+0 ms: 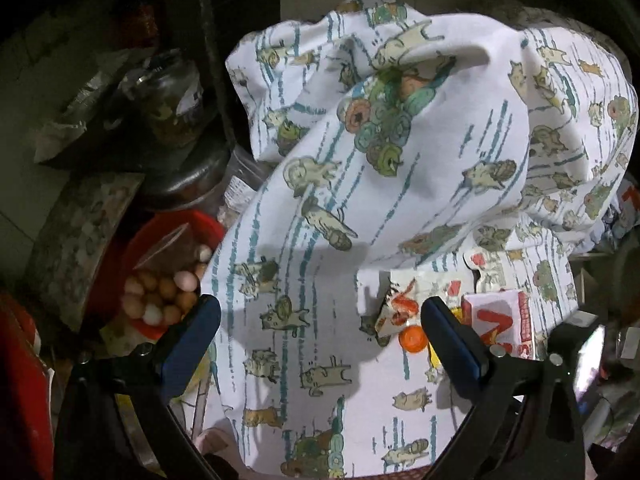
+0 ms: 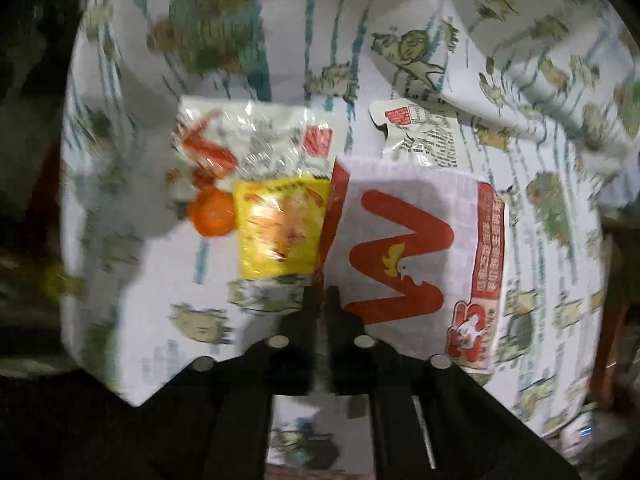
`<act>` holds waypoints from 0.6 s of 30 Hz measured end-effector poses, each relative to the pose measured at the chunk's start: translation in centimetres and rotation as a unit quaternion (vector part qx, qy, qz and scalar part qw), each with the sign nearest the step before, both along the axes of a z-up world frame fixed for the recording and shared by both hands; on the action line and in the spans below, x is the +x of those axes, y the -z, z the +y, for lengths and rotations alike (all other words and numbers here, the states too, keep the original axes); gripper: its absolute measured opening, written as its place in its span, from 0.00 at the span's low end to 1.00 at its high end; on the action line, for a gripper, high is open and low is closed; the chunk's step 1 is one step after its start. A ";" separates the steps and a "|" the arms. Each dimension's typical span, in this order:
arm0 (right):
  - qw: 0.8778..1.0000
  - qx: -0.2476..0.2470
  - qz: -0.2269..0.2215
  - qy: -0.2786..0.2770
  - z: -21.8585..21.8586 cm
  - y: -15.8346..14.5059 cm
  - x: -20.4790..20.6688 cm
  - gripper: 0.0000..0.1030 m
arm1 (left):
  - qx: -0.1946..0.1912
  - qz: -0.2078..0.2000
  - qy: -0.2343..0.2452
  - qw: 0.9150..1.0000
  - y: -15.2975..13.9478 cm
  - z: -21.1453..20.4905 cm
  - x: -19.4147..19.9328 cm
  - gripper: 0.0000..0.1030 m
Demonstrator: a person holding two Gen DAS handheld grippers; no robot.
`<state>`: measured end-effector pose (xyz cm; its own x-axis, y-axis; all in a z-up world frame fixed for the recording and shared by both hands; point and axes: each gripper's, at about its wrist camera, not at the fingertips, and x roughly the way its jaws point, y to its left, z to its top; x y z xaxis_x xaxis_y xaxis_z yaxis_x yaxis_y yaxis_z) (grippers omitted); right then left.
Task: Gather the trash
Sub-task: 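Grasp the white-red M paper bag with the right gripper while the left gripper grasps the orange cap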
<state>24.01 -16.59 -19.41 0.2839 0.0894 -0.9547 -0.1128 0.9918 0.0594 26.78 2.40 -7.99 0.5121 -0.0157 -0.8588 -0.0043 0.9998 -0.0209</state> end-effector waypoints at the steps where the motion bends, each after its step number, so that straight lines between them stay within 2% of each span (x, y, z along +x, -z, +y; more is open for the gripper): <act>1: 1.000 0.020 -0.002 0.010 -0.5 -0.6 -0.2 0.03 | 0.000 -0.002 0.000 1.000 0.0 -0.1 0.0 0.97; 7: 0.996 0.075 -0.053 0.012 -2.8 -5.6 -1.1 0.02 | -0.012 0.028 0.033 0.999 1.4 -2.2 0.4 0.97; 11: 0.993 0.061 -0.099 0.028 -5.0 -7.7 -1.0 0.02 | -0.018 0.068 0.069 0.995 3.7 -4.9 0.8 0.97; 15: 0.992 0.083 -0.079 0.056 -7.3 -7.6 -0.6 0.02 | -0.032 0.108 0.092 0.989 5.8 -7.1 1.1 0.74; 18: 0.991 0.084 -0.079 0.061 -8.2 -7.6 -0.6 0.02 | -0.031 0.133 0.087 0.987 7.5 -8.0 1.6 0.73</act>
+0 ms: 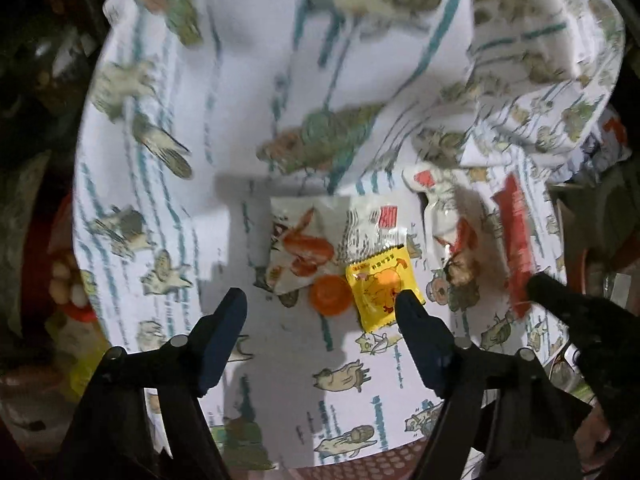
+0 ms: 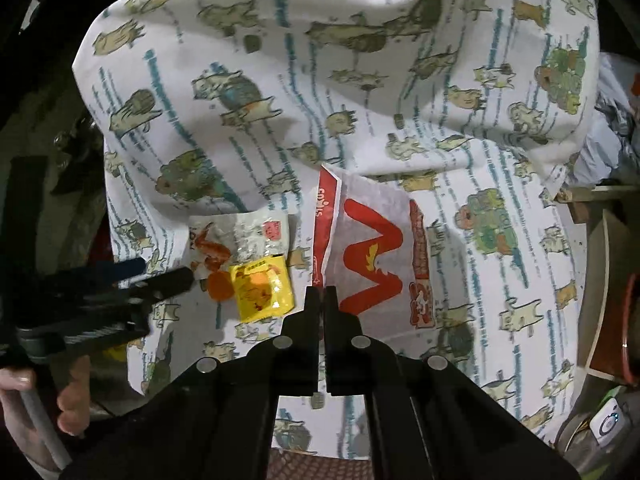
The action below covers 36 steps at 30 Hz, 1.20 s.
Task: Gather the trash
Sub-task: 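Grasp the white-red M paper bag with the right gripper while the left gripper grasps the orange cap, then carry the M bag and orange cap down over the pink basket with both grippers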
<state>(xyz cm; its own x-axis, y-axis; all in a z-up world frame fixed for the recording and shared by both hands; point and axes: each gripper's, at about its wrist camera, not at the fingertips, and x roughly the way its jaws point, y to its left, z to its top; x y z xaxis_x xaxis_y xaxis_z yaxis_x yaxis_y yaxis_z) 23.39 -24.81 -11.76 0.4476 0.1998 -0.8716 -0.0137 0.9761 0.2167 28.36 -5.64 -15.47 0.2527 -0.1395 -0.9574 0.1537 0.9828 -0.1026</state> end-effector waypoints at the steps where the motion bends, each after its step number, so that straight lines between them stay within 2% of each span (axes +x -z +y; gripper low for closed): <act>1: 1.000 -0.003 -0.004 0.006 -0.5 -0.3 0.0 0.02 | 0.003 0.006 -0.005 1.000 0.5 -0.1 0.2 0.73; 5: 1.000 -0.003 -0.012 0.020 -2.0 -0.5 0.0 0.02 | 0.016 0.035 -0.002 0.999 2.8 -0.7 0.8 0.70; 6: 1.000 0.001 -0.011 0.023 -2.5 -0.4 0.1 0.02 | 0.016 0.043 -0.005 0.999 3.3 -0.7 0.9 0.65; 9: 0.999 0.012 -0.010 0.029 -3.6 -0.7 0.2 0.02 | -0.008 0.069 -0.015 0.997 4.6 -0.5 1.1 0.55; 12: 0.999 0.011 -0.013 0.037 -4.2 -1.0 0.4 0.02 | -0.030 0.085 -0.031 0.995 5.2 -0.4 1.5 0.54; 14: 0.999 0.013 -0.010 0.045 -4.6 -0.9 0.5 0.02 | -0.035 0.089 -0.037 0.995 5.5 -0.3 1.7 0.50; 18: 0.998 0.017 -0.013 0.051 -5.2 -1.3 0.8 0.02 | -0.023 0.080 -0.039 0.996 5.6 -0.8 1.7 0.28; 22: 0.998 0.019 -0.016 0.055 -5.8 -1.7 0.8 0.02 | -0.024 0.067 -0.052 0.996 5.2 -0.8 1.9 0.28; 25: 0.998 0.021 -0.019 0.060 -6.0 -2.0 0.9 0.02 | -0.020 0.059 -0.044 0.997 4.5 -1.0 1.8 0.28; 31: 0.998 0.028 -0.027 0.058 -5.5 -2.6 0.4 0.02 | -0.005 0.021 -0.031 0.999 1.7 -1.3 0.7 0.28; 36: 0.996 0.075 -0.023 0.048 -4.6 -3.2 -0.7 0.02 | -0.017 -0.016 -0.043 0.999 -1.4 -0.7 -0.2 0.28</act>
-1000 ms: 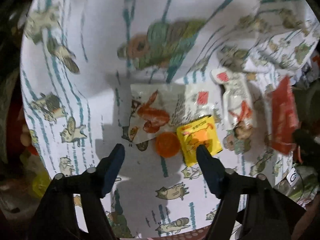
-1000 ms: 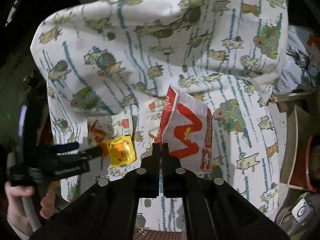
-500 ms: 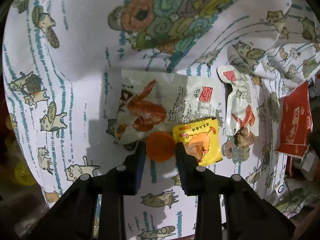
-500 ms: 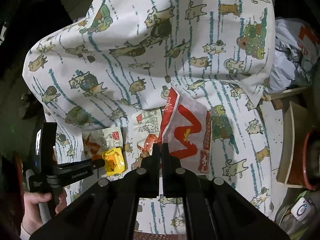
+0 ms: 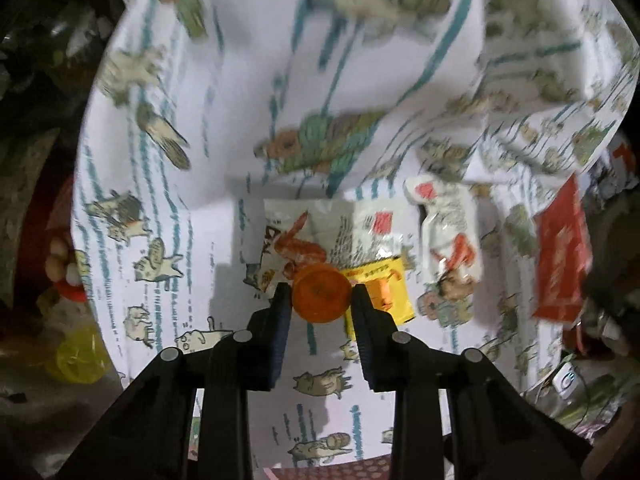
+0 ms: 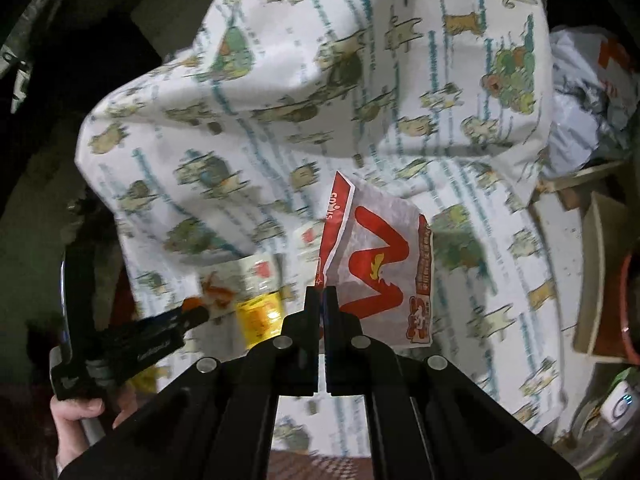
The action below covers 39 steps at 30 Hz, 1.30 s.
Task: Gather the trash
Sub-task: 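Carry the M bag and orange cap down over the pink basket with both grippers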
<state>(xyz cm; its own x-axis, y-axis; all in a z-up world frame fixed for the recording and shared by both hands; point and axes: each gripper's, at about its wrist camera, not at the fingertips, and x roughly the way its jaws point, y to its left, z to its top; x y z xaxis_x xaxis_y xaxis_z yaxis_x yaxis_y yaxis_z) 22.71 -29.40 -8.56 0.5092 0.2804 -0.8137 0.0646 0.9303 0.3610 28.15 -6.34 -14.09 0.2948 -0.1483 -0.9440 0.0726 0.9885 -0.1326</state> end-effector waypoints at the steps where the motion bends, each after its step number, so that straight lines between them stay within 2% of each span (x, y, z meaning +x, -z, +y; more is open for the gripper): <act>1: 1.000 0.007 -0.001 -0.003 0.2 -0.1 -0.3 0.02 | -0.005 -0.010 -0.002 1.000 -0.8 0.0 -0.4 0.28; 4: 1.000 0.025 -0.007 -0.013 0.8 -0.6 -1.4 0.02 | -0.011 -0.037 0.001 0.999 -2.9 -0.1 -1.6 0.28; 9: 0.999 0.042 -0.004 -0.027 1.8 -1.0 -3.0 0.02 | 0.020 -0.093 0.004 0.995 -5.9 -0.5 -5.0 0.28; 13: 0.997 0.063 -0.020 -0.036 3.2 -2.1 -4.9 0.02 | 0.015 -0.102 -0.002 0.995 -6.7 0.5 -7.8 0.28; 16: 0.996 0.061 -0.041 -0.043 4.0 -3.1 -7.0 0.02 | 0.010 -0.097 -0.016 0.995 -6.4 1.9 -10.4 0.28; 19: 0.997 0.030 -0.056 -0.044 4.6 -3.4 -9.4 0.02 | 0.005 -0.089 -0.027 0.996 -5.8 3.0 -12.6 0.28; 24: 0.996 0.031 -0.050 -0.064 5.4 -2.8 -12.9 0.02 | 0.013 -0.088 -0.025 0.996 -5.6 4.1 -15.7 0.28; 30: 0.995 0.027 -0.027 -0.091 6.7 -0.9 -15.5 0.02 | 0.003 -0.083 -0.034 0.996 -5.7 6.5 -16.7 0.28; 35: 0.994 0.038 0.000 -0.100 7.7 0.7 -16.0 0.02 | 0.000 -0.090 -0.040 0.995 -6.2 7.9 -17.1 0.28; 39: 0.990 0.089 0.033 -0.103 8.2 2.0 -16.4 0.02 | 0.006 -0.081 -0.046 0.996 -5.3 8.5 -18.0 0.28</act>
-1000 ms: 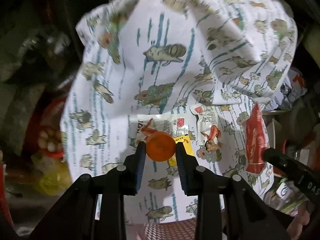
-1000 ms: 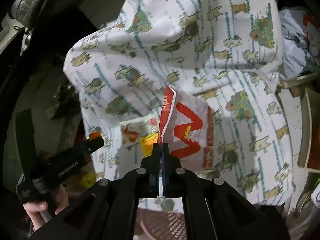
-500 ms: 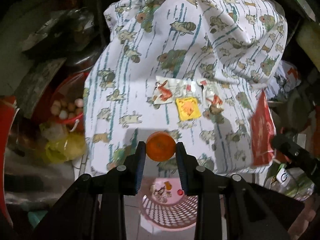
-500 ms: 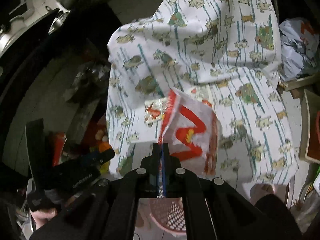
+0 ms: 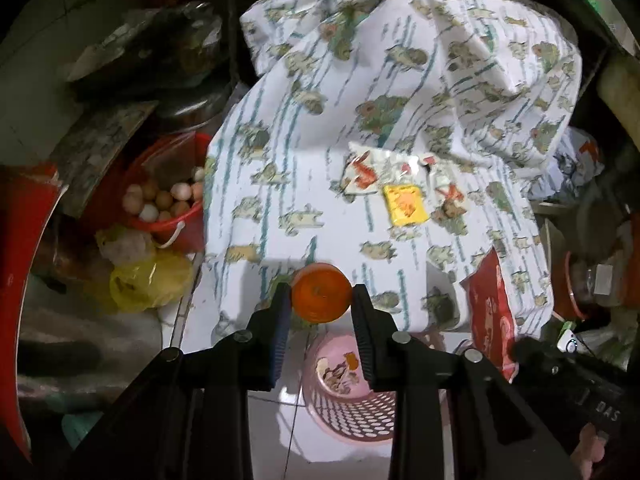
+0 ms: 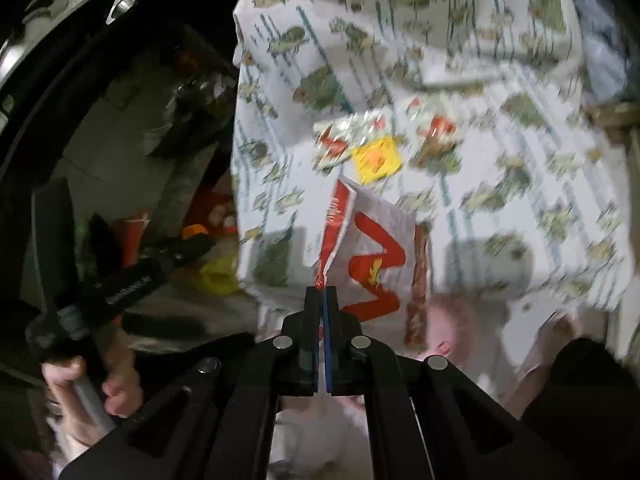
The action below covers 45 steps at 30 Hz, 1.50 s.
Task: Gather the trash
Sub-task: 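Carry the M bag and orange cap down over the pink basket with both grippers, then open the right gripper over the basket while the left gripper releases the orange cap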
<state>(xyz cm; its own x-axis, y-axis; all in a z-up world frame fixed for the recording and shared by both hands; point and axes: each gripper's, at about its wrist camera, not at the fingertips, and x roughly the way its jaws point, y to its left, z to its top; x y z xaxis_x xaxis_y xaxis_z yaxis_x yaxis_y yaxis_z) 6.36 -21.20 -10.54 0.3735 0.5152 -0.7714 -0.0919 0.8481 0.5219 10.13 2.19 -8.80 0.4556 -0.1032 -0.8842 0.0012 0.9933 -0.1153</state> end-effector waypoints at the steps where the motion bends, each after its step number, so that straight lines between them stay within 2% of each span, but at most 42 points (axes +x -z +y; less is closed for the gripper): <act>1: 1.000 0.012 0.014 -0.001 0.2 0.5 -0.2 0.02 | -0.006 0.008 0.000 1.000 0.5 0.1 -0.1 0.28; 3: 0.999 0.028 0.040 -0.007 1.0 1.9 -0.5 0.02 | -0.019 0.022 0.006 1.000 1.1 0.2 0.1 0.28; 6: 0.998 -0.031 0.043 -0.039 3.6 3.7 -1.1 0.02 | -0.015 0.016 0.009 1.000 1.1 -0.1 0.4 0.28; 10: 0.993 -0.052 0.085 -0.060 5.5 6.9 -1.2 0.02 | -0.015 0.018 0.017 1.000 1.3 -0.3 0.4 0.28; 14: 0.986 -0.094 0.098 -0.094 7.1 8.8 -1.6 0.02 | -0.007 0.023 0.016 1.000 1.8 0.1 0.7 0.28; 19: 0.982 -0.098 0.134 -0.088 6.6 11.6 -1.3 0.02 | -0.018 0.028 0.011 0.999 2.0 0.3 0.6 0.28; 24: 0.978 -0.121 0.168 -0.041 4.7 15.4 0.1 0.02 | -0.036 0.052 0.013 0.998 3.5 -0.3 0.6 0.28; 28: 0.972 -0.182 0.145 -0.019 3.9 17.2 1.2 0.02 | -0.044 0.074 0.013 0.996 5.8 -1.2 0.7 0.28; 34: 0.967 -0.219 0.128 0.018 2.2 19.0 1.9 0.02 | -0.044 0.112 0.036 0.992 9.4 -3.2 -0.3 0.28; 38: 0.968 -0.220 0.114 0.034 1.6 18.1 2.0 0.02 | -0.044 0.132 0.050 0.989 11.2 -4.4 -1.1 0.28; 42: 0.972 -0.219 0.076 0.037 1.4 15.7 1.7 0.02 | -0.023 0.147 0.068 0.987 13.5 -6.1 -2.4 0.28; 45: 0.972 -0.226 0.050 0.031 1.6 14.3 1.5 0.03 | -0.029 0.156 0.068 0.985 15.5 -6.9 -2.2 0.29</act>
<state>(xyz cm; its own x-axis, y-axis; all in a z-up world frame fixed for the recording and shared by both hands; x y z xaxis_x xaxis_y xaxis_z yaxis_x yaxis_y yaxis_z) 7.81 -19.61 -24.79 0.3042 0.0934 -0.9480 -0.0015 0.9952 0.0976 7.91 -4.74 -24.29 0.1405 -0.1984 -0.9700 0.0890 0.9783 -0.1872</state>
